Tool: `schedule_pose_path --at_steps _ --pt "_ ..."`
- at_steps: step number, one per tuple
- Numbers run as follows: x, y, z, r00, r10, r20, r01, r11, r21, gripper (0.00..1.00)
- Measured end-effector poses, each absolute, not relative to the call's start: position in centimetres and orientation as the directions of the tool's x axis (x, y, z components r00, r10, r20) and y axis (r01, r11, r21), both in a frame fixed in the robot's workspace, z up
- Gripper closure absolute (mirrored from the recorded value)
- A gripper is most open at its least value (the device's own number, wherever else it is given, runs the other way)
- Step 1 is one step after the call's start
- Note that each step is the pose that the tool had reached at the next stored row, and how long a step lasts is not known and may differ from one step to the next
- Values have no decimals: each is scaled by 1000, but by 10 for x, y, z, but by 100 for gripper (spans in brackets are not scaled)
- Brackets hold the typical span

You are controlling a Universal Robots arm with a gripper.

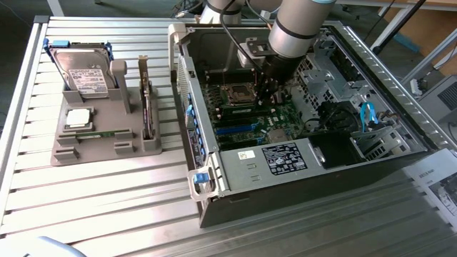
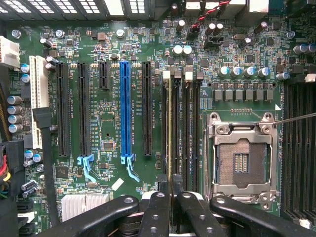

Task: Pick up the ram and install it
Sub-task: 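Insert the ram into the slot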

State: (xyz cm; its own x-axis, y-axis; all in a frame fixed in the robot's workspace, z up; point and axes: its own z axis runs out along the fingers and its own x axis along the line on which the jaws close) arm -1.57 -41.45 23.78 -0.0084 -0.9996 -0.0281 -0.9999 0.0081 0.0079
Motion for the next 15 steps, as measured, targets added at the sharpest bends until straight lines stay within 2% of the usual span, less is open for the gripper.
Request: schedule_pose_path --at_steps 15 --pt "-16 -414 239 -8 -1000 -28 -1000 7 8 88"
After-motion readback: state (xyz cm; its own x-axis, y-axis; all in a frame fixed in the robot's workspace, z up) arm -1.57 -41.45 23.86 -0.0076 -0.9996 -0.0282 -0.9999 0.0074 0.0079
